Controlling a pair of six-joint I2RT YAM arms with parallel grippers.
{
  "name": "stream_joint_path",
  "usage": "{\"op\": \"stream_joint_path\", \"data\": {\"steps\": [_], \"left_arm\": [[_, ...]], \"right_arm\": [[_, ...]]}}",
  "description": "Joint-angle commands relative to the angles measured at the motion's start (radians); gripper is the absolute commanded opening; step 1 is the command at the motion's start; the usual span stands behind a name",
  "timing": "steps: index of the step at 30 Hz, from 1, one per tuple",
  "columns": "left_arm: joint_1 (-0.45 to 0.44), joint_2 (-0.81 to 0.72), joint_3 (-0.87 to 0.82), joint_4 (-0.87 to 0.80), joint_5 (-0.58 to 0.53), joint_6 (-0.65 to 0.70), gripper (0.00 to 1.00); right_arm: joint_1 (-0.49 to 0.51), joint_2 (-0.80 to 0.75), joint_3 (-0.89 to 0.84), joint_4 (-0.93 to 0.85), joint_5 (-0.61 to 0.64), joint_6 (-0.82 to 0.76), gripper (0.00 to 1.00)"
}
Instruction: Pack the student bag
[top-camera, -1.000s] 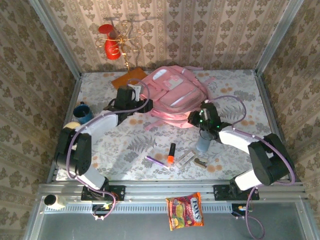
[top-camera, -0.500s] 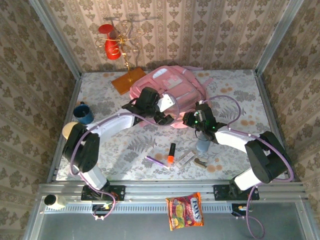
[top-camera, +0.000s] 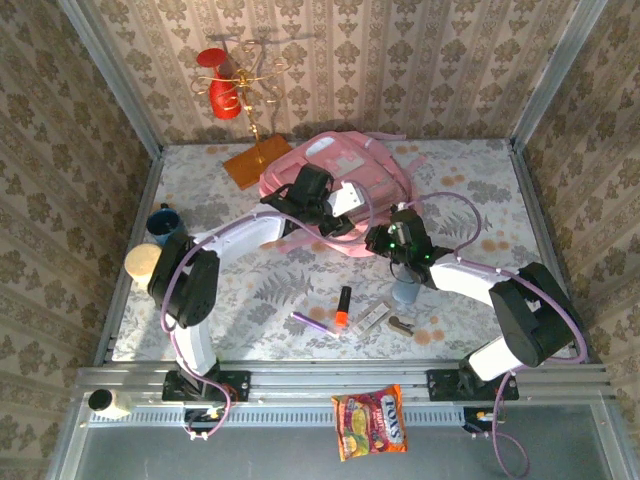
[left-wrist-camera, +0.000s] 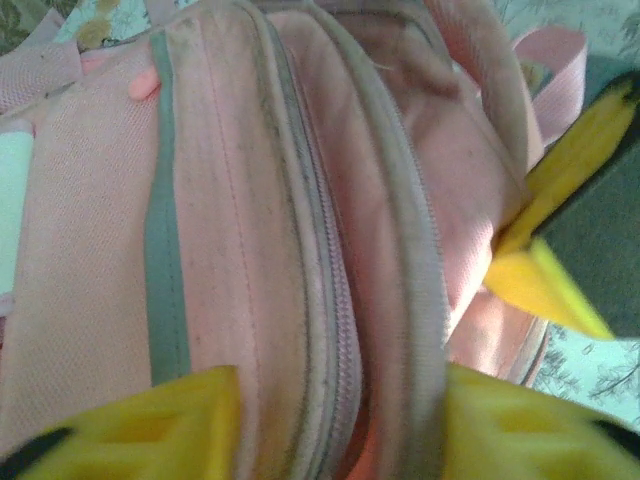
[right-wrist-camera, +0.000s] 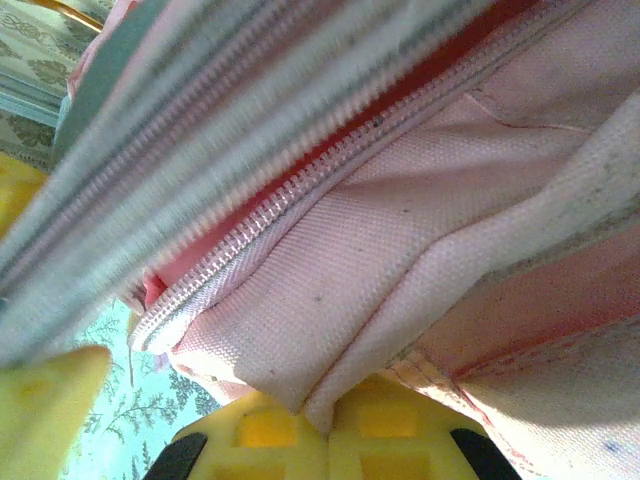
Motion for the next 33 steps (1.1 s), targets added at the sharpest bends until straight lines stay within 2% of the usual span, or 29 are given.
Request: {"op": "stream_joint_path", "data": {"steps": [1,2,4,5,8,13,15,18,21,28,31,33], "left_arm": [[0.061,-0.029,0.031,0.041,0.092,-0.116,0.34],[0.071,-0.028,0.032,0.05,0.108,-0.142,0.27],[0.093,-0.031,0.028,0.087,0.129,-0.208,0.06],[0.106,-0.034,0.023,0.112,0.134,-0.238,0.0],[0.153,-0.067,-0.021,0.232,0.182,-0.376,0.0],[0.219,-0.135,-0.15,0.473,0.27,-0.58,0.0],[0.224,-0.152,-0.186,0.53,0.278,-0.62,0.0],[0.226,-0.17,-0.205,0.562,0.279,-0.637,0.0],[0.225,-0.171,-0.203,0.567,0.28,-0.644,0.0],[0.224,-0.164,-0.203,0.591,0.287,-0.668,0.0],[0.224,-0.171,-0.206,0.59,0.289,-0.665,0.0],[0.224,-0.177,-0.208,0.59,0.29,-0.665,0.0]], "right_arm": [[0.013,-0.017,-0.028,0.034,-0.021,-0.014,0.01],[0.013,-0.013,-0.031,0.036,-0.031,-0.015,0.02],[0.018,-0.008,-0.032,0.031,-0.046,-0.021,0.04],[0.02,-0.01,-0.028,0.018,-0.048,-0.028,0.06],[0.022,-0.038,0.0,-0.106,-0.01,-0.077,0.17],[0.021,-0.193,0.036,-0.48,0.253,-0.176,0.58],[0.023,-0.254,0.026,-0.601,0.362,-0.19,0.79],[0.024,-0.309,-0.006,-0.716,0.463,-0.166,0.99],[0.024,-0.271,-0.028,-0.723,0.456,-0.119,1.0],[0.025,-0.039,-0.001,-0.624,0.398,-0.046,0.99],[0.022,-0.007,-0.001,-0.586,0.388,-0.046,0.9],[0.015,-0.01,0.007,-0.585,0.387,-0.057,0.75]]}}
